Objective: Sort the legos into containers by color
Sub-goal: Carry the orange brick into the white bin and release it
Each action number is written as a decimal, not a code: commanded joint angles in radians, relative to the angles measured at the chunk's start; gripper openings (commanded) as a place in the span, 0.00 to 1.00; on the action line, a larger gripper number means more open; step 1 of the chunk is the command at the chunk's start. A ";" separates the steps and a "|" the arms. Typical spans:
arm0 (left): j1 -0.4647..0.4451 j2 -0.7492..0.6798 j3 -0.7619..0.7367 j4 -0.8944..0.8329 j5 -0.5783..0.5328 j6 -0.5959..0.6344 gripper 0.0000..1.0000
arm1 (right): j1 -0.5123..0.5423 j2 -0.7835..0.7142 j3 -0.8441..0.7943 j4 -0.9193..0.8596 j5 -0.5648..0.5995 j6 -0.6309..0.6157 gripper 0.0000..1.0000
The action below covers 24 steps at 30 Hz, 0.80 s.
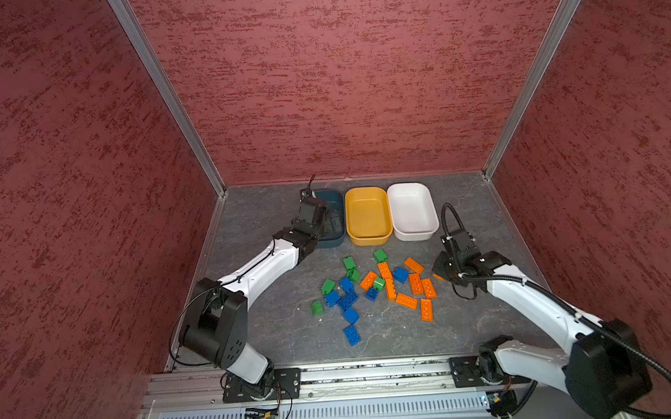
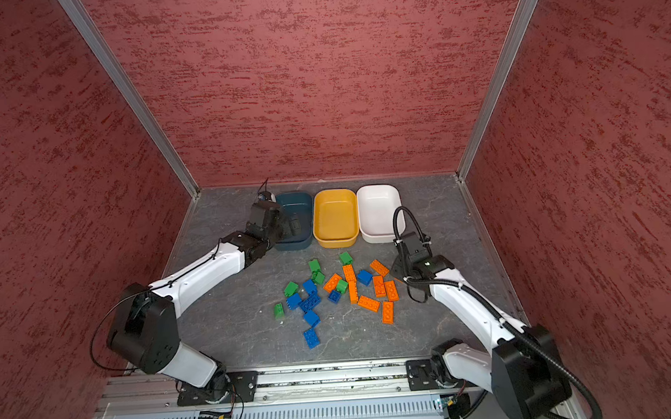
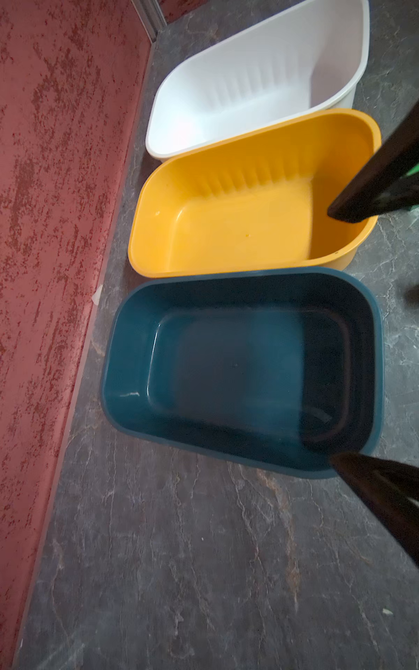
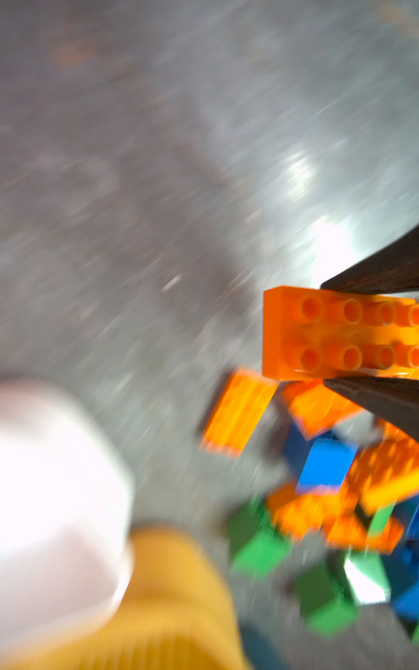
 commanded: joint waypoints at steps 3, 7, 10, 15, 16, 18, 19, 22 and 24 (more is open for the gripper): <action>-0.032 -0.053 -0.030 0.059 0.090 0.033 0.99 | -0.044 0.185 0.196 0.306 0.031 -0.199 0.32; -0.059 -0.050 -0.024 0.005 0.113 0.040 0.99 | -0.099 0.412 0.391 0.298 -0.022 -0.287 0.32; -0.078 -0.040 -0.019 -0.059 0.104 0.030 1.00 | -0.105 0.577 0.553 0.241 -0.028 -0.365 0.34; -0.094 -0.033 -0.027 -0.109 0.082 0.003 0.99 | -0.107 0.778 0.770 0.173 0.049 -0.427 0.36; -0.096 -0.031 -0.026 -0.115 0.078 -0.002 0.99 | -0.108 0.812 0.808 0.160 0.061 -0.433 0.37; -0.099 -0.021 -0.018 -0.123 0.075 -0.006 0.99 | -0.106 0.874 0.883 0.116 0.057 -0.440 0.39; -0.100 -0.015 -0.010 -0.127 0.074 -0.006 0.99 | -0.106 0.897 0.918 0.094 0.042 -0.443 0.41; -0.108 0.007 0.015 -0.139 0.077 0.007 0.99 | -0.104 0.903 0.939 0.089 0.001 -0.450 0.51; -0.115 0.024 0.033 -0.142 0.083 0.019 0.99 | -0.104 0.875 0.925 0.093 -0.020 -0.463 0.60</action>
